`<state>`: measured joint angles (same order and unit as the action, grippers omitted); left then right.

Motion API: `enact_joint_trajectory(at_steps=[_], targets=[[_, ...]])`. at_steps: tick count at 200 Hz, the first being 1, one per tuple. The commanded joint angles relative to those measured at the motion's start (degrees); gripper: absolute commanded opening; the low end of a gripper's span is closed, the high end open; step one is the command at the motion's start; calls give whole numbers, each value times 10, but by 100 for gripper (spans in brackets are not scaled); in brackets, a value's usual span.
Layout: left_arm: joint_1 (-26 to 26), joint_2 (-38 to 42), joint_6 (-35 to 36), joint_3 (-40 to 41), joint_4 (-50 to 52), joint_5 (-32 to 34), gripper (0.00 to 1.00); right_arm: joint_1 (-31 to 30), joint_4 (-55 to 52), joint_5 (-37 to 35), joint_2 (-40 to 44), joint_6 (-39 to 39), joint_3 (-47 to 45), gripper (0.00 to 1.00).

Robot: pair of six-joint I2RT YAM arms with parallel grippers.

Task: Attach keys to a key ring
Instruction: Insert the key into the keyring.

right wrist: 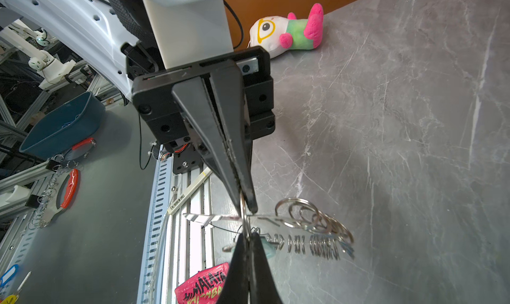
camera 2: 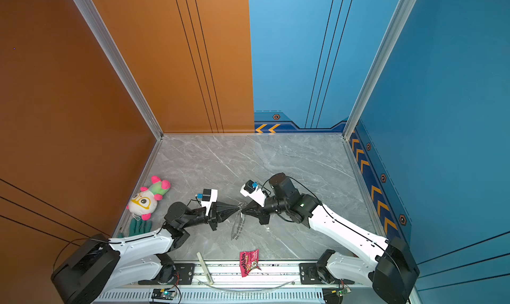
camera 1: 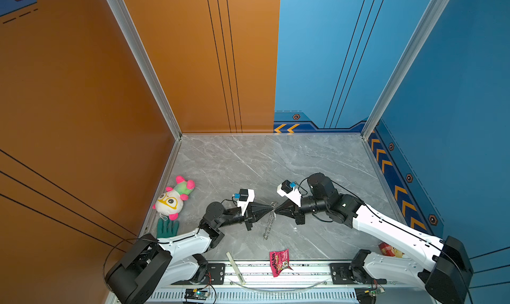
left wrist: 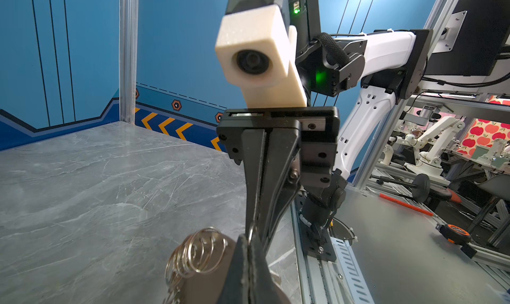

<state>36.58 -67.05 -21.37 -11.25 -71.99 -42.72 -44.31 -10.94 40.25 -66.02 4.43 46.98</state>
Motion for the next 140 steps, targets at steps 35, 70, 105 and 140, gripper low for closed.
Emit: enact_joint_trajectory(at_steps=[35, 70, 105, 140], targets=[[23, -16, -27, -43, -87, -6, 0, 3, 121, 2, 5, -37, -45, 0], [34, -12, -40, -58, -87, -5, 0, 21, 165, 12, 28, -48, -69, 0], [29, -20, -39, -59, -87, 2, 0, 34, 175, -1, 61, -45, -91, 3], [35, -27, -45, -70, -88, -6, 0, 37, 205, -3, 64, -62, -105, 3]])
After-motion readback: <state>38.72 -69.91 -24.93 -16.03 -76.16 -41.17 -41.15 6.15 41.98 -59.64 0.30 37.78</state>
